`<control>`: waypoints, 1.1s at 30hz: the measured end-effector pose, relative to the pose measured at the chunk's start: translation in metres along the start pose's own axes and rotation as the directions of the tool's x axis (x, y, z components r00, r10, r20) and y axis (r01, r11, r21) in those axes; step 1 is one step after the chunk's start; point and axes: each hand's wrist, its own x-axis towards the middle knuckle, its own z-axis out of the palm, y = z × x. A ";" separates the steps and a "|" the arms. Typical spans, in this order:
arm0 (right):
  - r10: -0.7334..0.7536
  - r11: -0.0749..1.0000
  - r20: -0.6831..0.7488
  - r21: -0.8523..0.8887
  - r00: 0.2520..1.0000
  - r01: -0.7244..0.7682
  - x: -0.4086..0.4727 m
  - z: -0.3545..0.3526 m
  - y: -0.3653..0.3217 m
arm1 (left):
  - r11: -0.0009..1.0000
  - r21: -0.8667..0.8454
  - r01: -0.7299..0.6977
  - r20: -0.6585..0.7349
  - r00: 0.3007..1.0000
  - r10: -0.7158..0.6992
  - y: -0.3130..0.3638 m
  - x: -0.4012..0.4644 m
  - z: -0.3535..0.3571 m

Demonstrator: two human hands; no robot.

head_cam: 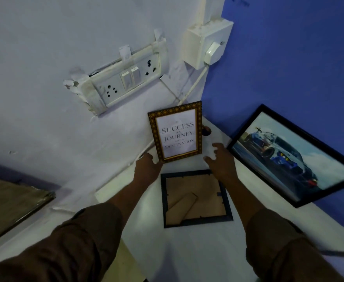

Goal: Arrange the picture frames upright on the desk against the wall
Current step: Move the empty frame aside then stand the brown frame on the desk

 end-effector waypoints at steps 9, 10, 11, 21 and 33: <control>0.388 0.908 0.061 -0.195 0.920 -0.371 -0.088 0.019 0.067 | 0.974 -0.061 0.220 0.177 0.962 -0.206 -0.039 -0.097 0.059; 0.417 0.904 0.073 -0.141 0.906 -0.404 -0.093 0.024 0.069 | 0.970 -0.076 0.229 0.194 0.958 -0.211 -0.040 -0.101 0.064; 0.450 0.891 0.076 -0.115 0.890 -0.440 -0.096 0.028 0.069 | 0.969 -0.085 0.233 0.204 0.956 -0.212 -0.040 -0.103 0.067; 0.531 0.811 -0.147 -0.199 0.835 -0.550 -0.099 0.028 0.072 | 0.942 -0.164 0.294 0.283 0.929 -0.241 -0.040 -0.092 0.080; 0.332 0.931 0.000 0.161 0.943 -0.327 -0.135 -0.044 0.026 | 0.948 -0.208 0.240 0.296 0.939 -0.173 -0.017 -0.108 0.050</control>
